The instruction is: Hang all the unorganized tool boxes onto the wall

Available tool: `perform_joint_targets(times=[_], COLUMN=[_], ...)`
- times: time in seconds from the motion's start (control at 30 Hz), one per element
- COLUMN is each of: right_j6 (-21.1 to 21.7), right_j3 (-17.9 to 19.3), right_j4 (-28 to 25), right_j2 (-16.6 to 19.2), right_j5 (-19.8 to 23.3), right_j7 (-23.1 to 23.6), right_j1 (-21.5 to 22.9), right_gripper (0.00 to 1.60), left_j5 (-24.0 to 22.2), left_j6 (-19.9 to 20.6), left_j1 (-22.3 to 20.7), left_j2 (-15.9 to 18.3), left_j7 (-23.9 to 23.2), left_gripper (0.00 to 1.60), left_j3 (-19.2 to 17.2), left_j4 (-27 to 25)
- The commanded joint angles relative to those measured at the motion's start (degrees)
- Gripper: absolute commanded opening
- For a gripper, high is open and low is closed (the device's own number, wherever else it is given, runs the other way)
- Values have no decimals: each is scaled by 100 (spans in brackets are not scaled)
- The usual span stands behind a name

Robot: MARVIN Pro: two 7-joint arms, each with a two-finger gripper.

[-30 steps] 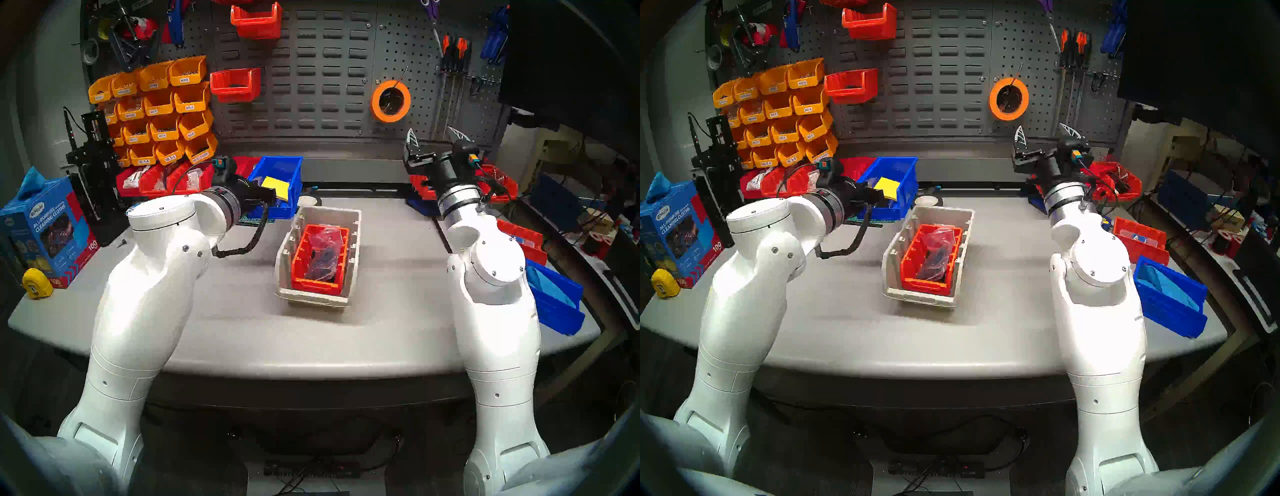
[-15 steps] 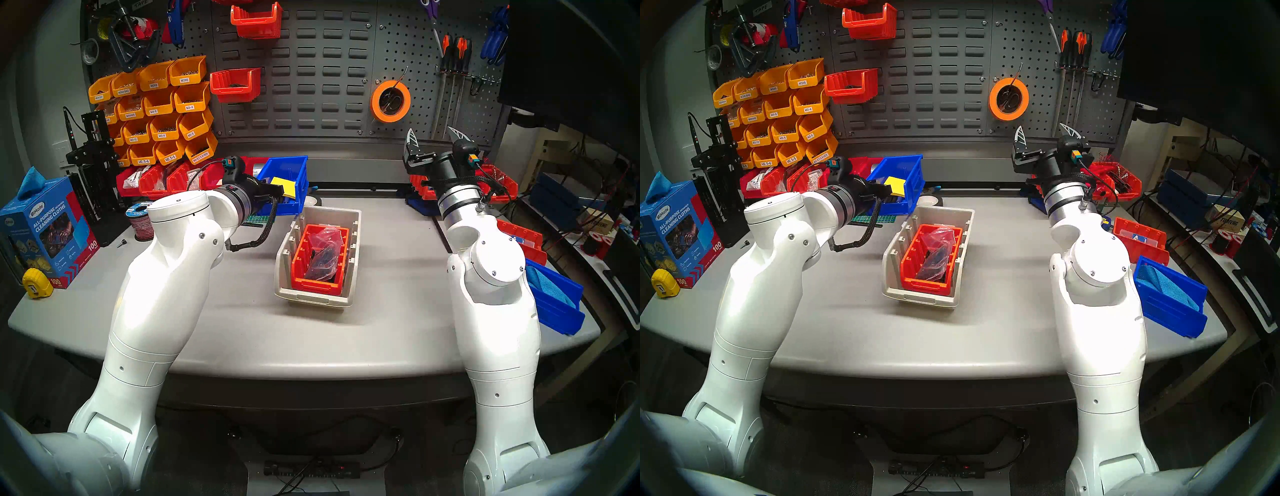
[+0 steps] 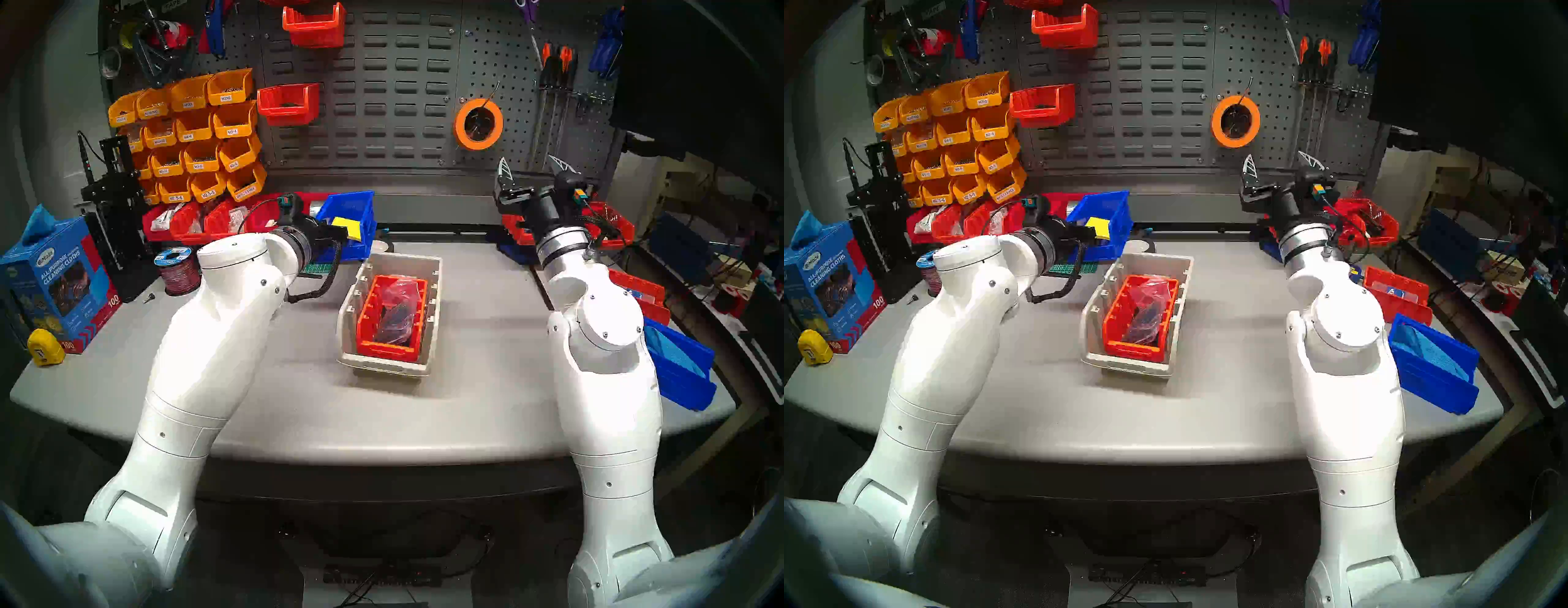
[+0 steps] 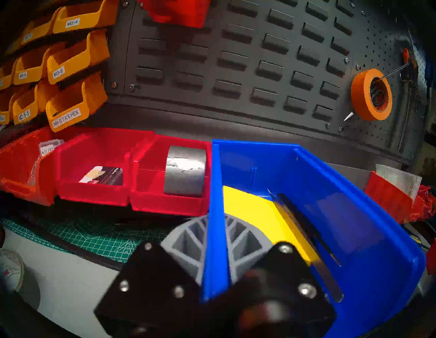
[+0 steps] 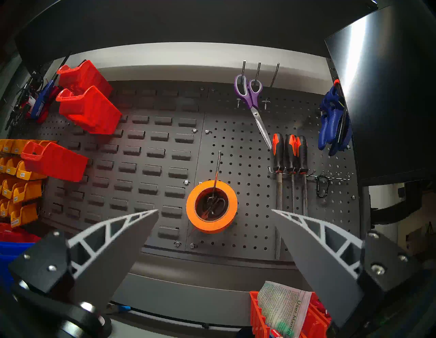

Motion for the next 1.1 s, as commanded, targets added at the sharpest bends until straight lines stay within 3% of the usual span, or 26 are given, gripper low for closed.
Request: perform_joint_targets(times=[0.0, 0.67, 1.07], right_j6=[-6, -6, -7], right_j3=[-1, -1, -1], right_j4=[-77, -77, -77], right_j2=[-1, 0, 0], right_j5=[-1, -1, -1], right_j7=[-1, -1, -1], right_j1=[18, 18, 18], right_gripper=[160, 160, 160], left_j5=[115, 454, 465], left_j6=[-187, -519, -622], left_j1=[-353, -842, -1093], left_j2=[-57, 6, -269], left_j7=[-122, -439, -561], left_gripper=[0, 0, 0], left_j3=[117, 341, 539], left_j4=[77, 954, 1343])
